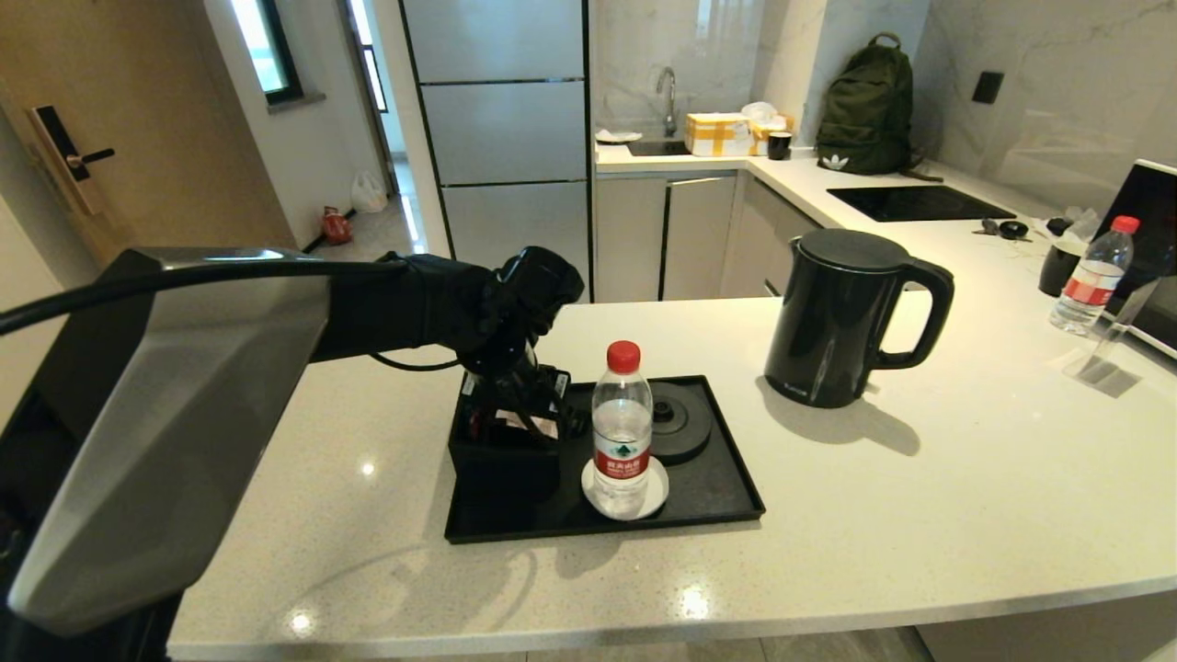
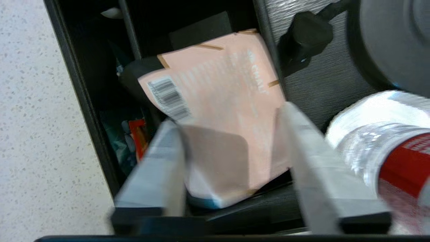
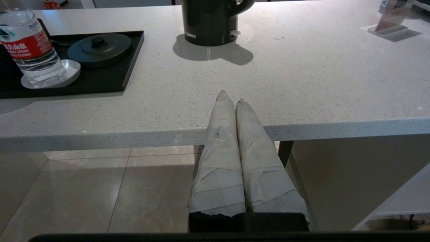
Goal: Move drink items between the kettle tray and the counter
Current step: Pick up the tea bag, then place it on the left
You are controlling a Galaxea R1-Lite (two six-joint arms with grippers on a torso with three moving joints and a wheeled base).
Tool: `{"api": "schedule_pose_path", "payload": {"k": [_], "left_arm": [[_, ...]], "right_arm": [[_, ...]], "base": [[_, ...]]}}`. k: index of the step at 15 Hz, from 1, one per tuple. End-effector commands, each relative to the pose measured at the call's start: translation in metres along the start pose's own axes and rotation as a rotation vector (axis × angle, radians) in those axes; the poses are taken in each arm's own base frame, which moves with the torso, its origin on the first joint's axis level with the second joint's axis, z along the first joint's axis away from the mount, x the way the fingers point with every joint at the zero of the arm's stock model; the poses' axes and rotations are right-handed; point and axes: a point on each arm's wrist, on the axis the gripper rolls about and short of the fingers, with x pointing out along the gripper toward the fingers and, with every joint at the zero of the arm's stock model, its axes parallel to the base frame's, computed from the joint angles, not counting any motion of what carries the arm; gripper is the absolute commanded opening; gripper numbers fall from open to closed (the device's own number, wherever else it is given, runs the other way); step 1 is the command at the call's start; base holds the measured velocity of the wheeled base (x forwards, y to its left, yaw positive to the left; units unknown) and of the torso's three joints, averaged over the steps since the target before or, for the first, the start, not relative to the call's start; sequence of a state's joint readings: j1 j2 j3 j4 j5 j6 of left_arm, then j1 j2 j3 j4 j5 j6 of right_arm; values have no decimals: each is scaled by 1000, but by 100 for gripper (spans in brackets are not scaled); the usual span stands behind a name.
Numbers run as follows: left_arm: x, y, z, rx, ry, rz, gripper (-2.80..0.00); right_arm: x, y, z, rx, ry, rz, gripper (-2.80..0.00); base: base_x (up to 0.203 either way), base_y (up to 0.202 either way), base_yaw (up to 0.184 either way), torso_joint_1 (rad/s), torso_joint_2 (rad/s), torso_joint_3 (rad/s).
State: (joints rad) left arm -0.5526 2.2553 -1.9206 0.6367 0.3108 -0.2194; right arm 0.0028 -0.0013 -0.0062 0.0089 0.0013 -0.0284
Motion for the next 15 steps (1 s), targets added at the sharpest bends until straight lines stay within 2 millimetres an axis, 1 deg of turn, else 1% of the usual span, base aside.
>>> {"api": "schedule_pose_path", "payload": {"k": [1, 4, 5, 7, 10, 11, 14, 15], "left_arm": [[0, 0, 0, -1, 2, 3, -280], [0, 0, 0, -1, 2, 3, -280], [6, 0, -1, -3, 7, 5, -280], [6, 0, -1, -5, 4, 5, -280], [-6, 2, 8, -37, -64, -10, -280], [-20, 4, 17, -67, -139, -30, -280], [-28, 7, 21, -86, -179, -24, -280], [-45, 15, 26, -108, -227, 7, -280]], "right_arm": [[0, 0, 0, -1, 2, 1, -280], [0, 0, 0, -1, 2, 1, -280], [0, 0, 0, -1, 2, 1, -280], [0, 0, 0, -1, 2, 1, -280], [0, 0, 0, -1, 2, 1, -280], [0, 0, 0, -1, 2, 1, -280], [0, 0, 0, -1, 2, 1, -280], [0, 0, 0, -1, 2, 1, -280]], "base": [[0, 0, 0, 0, 0, 0], [0, 0, 0, 0, 0, 0], [0, 0, 0, 0, 0, 0], [0, 0, 0, 0, 0, 0], [0, 0, 0, 0, 0, 0], [0, 0, 0, 0, 0, 0], [0, 0, 0, 0, 0, 0], [0, 0, 0, 0, 0, 0]]}}
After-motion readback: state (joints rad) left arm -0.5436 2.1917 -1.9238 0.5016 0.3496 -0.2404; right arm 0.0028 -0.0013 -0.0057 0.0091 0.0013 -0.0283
